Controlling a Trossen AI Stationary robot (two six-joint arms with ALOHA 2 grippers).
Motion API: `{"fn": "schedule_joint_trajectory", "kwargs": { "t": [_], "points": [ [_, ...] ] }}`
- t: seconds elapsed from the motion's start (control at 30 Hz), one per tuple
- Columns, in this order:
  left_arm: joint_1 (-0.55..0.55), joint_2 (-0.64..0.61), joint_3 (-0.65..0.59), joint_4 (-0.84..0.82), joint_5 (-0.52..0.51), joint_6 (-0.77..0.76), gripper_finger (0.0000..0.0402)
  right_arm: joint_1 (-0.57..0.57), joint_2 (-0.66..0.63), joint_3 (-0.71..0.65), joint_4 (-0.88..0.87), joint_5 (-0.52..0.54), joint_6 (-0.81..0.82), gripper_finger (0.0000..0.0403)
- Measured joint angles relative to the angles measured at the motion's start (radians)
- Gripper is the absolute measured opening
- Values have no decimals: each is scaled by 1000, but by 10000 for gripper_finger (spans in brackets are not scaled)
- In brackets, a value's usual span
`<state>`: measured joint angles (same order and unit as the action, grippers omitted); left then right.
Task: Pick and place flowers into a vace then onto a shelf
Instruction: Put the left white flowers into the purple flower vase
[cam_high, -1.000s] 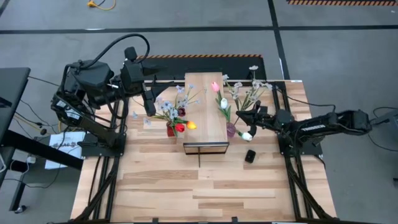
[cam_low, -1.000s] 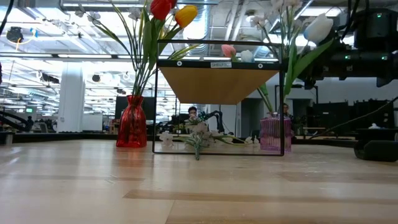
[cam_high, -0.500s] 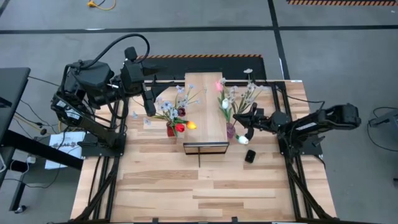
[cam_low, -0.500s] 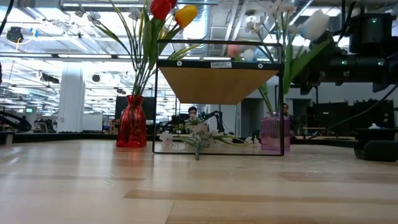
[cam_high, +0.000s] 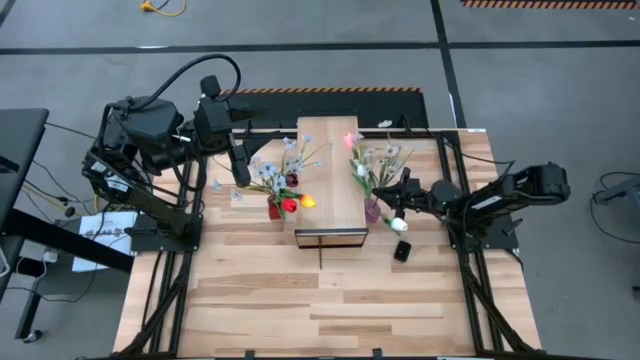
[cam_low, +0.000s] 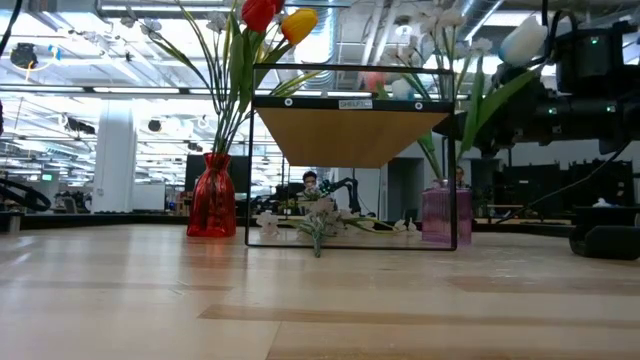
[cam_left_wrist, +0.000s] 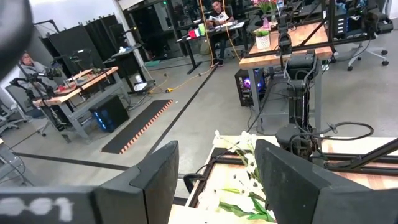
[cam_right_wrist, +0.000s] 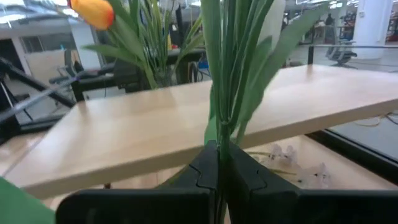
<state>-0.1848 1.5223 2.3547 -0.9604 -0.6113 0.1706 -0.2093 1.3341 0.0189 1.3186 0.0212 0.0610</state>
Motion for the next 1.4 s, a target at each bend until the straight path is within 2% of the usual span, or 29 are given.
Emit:
{"fn": "schedule_joint_trajectory", "kwargs": {
  "t": [0.4,0.87,1.1,1.4],
  "points": [
    [0,0,0,0,-2,-3,203,0,74,0,8,-24,-41,3],
    [0,0,0,0,-3,-3,203,0,79,0,6,-76,-44,45],
    [0,0,0,0,-2,-23,203,0,78,0,-3,-91,-43,86],
    [0,0,0,1,-2,-46,203,0,78,0,-34,-97,-59,177]
  ]
}}
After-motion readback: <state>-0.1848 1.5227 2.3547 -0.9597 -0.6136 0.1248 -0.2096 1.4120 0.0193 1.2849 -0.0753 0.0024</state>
